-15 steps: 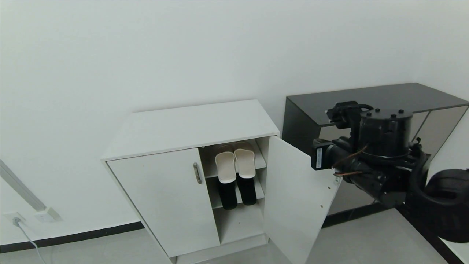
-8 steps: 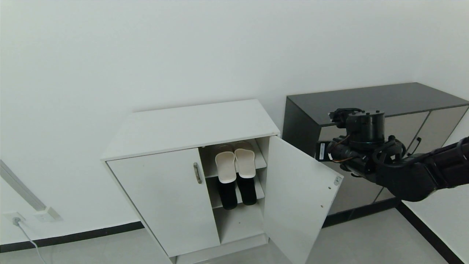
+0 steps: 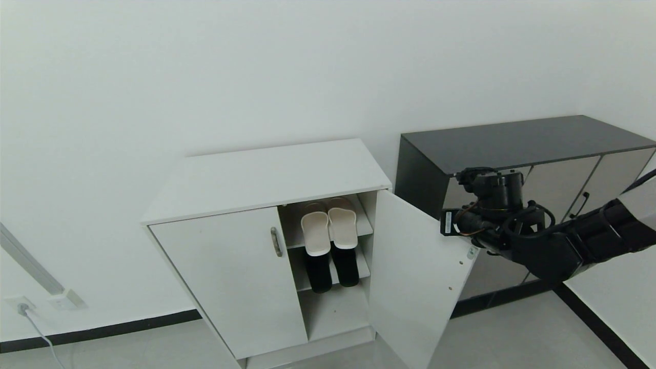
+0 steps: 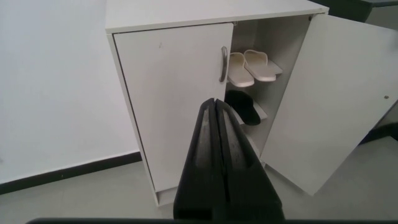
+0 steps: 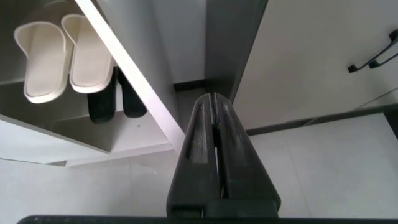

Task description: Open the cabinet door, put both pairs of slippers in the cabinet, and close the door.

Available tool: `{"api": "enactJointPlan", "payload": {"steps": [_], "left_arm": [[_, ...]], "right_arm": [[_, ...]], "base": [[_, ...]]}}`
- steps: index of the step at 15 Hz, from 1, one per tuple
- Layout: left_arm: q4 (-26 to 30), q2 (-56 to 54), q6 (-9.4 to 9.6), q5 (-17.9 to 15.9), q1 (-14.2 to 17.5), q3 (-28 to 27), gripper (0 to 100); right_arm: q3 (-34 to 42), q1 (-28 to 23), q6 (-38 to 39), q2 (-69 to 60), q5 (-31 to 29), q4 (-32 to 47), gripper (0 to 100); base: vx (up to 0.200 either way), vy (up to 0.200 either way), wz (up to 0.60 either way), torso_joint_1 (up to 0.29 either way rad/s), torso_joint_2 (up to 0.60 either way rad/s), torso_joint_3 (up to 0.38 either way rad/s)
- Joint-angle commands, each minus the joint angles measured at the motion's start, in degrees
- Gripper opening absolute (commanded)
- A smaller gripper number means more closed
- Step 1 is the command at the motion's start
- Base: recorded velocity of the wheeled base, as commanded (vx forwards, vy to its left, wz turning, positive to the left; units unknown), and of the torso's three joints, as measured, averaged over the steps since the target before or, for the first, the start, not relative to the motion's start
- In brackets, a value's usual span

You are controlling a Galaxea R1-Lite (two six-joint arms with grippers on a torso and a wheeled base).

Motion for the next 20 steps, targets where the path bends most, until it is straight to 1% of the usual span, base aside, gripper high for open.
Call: {"api": "enactJointPlan", "payload": {"steps": [1, 6, 8, 11, 15, 18, 20], "left_arm": [[-0.01, -0.01, -0.02, -0.01, 0.01, 0.01, 0], [-0.01, -0.01, 0.07, -0.01, 0.01, 0.01, 0], [-0.01, -0.01, 0.07, -0.1, 0.01, 0.01, 0], [-0.01, -0.01, 0.07, -0.19, 0.01, 0.01, 0], [-0.01, -0.01, 0.07, -0.19, 0.01, 0.01, 0], [-0.01, -0.01, 0.07, -0.19, 0.01, 0.01, 0], [-0.01, -0.01, 0.07, -0.19, 0.01, 0.01, 0]], "right_arm": [[0.37, 0.23, -0.01, 0.48, -0.1, -0.05, 0], [1.07, 0.67, -0.1, 1.0, -0.01, -0.05, 0], [1.42, 1.72, -0.01, 0.83, 0.17, -0.05, 0], [3.27, 5.06, 0.87, -1.28, 0.43, -0.14, 0], [7.05, 11.65, 0.96, -6.56, 0.34, -0.14, 0], [9.77, 14.2, 0.69, -9.1, 1.4, -0.84, 0], [11.97, 14.99, -0.98, -9.28, 1.84, -3.83, 0]], "base": [[0.0, 0.0, 0.0, 0.0, 0.0, 0.0], [0.0, 0.0, 0.0, 0.0, 0.0, 0.0], [0.0, 0.0, 0.0, 0.0, 0.0, 0.0], [0.0, 0.0, 0.0, 0.0, 0.0, 0.0], [0.0, 0.0, 0.0, 0.0, 0.0, 0.0], [0.0, 0.0, 0.0, 0.0, 0.0, 0.0], [0.0, 0.0, 0.0, 0.0, 0.0, 0.0]]}}
